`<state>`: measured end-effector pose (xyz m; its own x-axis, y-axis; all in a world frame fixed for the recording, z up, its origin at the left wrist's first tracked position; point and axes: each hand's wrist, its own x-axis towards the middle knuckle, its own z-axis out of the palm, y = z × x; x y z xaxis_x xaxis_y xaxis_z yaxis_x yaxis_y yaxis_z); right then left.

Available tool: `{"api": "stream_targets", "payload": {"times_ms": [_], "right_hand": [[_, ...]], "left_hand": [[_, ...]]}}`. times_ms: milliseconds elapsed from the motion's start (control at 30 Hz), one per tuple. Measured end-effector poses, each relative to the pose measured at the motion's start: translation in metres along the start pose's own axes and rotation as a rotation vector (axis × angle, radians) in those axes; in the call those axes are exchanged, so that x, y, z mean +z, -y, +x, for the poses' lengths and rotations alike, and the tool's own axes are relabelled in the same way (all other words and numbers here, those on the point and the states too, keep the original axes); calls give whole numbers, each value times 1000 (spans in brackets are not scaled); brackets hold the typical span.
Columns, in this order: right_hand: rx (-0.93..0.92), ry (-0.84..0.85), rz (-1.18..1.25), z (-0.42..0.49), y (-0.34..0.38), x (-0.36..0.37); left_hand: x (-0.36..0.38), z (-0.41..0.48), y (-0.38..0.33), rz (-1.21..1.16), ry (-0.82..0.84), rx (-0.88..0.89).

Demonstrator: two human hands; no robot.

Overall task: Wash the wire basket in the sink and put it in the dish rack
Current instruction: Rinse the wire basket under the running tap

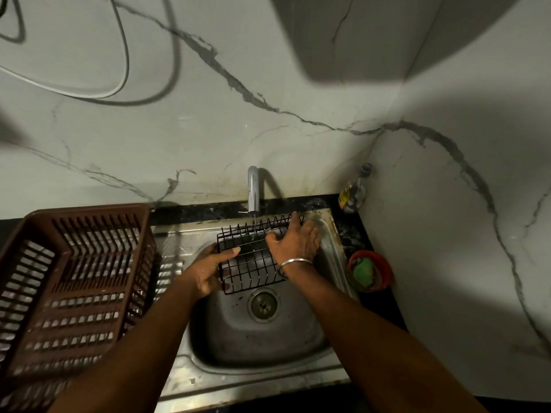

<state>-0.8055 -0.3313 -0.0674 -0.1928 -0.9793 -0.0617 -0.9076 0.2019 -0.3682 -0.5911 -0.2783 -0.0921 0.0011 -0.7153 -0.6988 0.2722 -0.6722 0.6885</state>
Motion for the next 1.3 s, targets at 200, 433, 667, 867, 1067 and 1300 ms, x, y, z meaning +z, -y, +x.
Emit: {"api": "stream_targets", "payload": {"times_ms": [200, 433, 667, 867, 1067, 1300], "right_hand": [[34, -4, 20, 2, 1, 4], [23, -4, 23, 2, 1, 5], [27, 6, 58, 5, -2, 10], [-5, 1, -62, 0, 2, 12], [-419, 83, -1, -33, 26, 23], [-282, 163, -2, -13, 6, 24]], "left_hand": [[9, 12, 15, 62, -287, 167], [17, 8, 10, 127, -321, 243], [13, 8, -2, -20, -220, 135], [24, 4, -10, -107, -164, 160], [27, 5, -11, -111, 44, 209], [29, -6, -16, -127, 65, 190]]}}
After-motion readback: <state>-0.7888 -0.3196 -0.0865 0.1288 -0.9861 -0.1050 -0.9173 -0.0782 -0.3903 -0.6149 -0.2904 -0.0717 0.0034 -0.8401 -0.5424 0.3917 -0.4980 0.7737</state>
